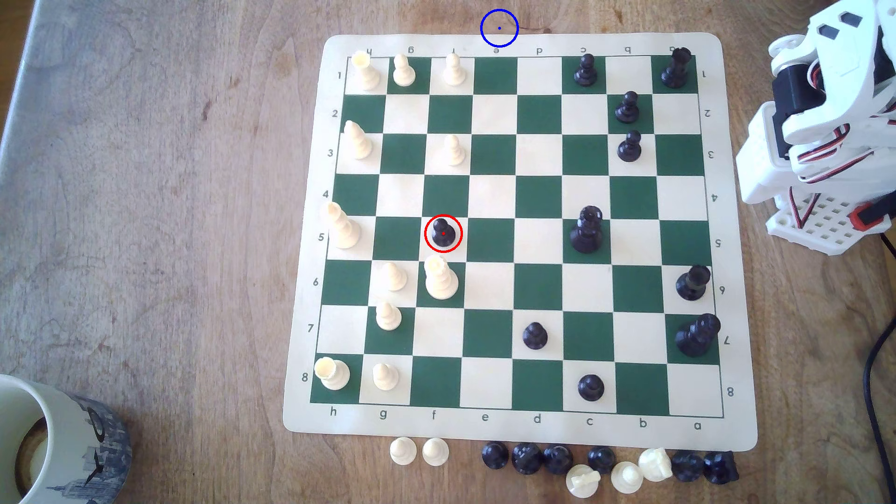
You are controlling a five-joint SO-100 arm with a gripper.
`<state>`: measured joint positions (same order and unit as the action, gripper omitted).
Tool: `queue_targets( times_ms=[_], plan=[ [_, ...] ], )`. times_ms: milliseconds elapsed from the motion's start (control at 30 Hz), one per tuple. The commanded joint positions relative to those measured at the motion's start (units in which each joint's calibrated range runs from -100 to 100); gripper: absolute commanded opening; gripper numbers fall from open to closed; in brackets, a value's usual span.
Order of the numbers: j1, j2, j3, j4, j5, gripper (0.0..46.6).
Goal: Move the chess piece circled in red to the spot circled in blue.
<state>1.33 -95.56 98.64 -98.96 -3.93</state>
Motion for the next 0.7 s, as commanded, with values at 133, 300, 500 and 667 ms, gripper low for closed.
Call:
queue_targets(
  times_ms=[133,300,500,667],
  plan=[
    [1.06,-0.28,1.26,16.98,0.05,0.2],
    [1.45,-0.28,1.26,39.59,-0.1,0.2],
    [4.19,-0.28,1.26,73.66,-0.29,0.2],
    [3.4,-0.2,-0.37,84.47,-0.34,0.2]
  ],
)
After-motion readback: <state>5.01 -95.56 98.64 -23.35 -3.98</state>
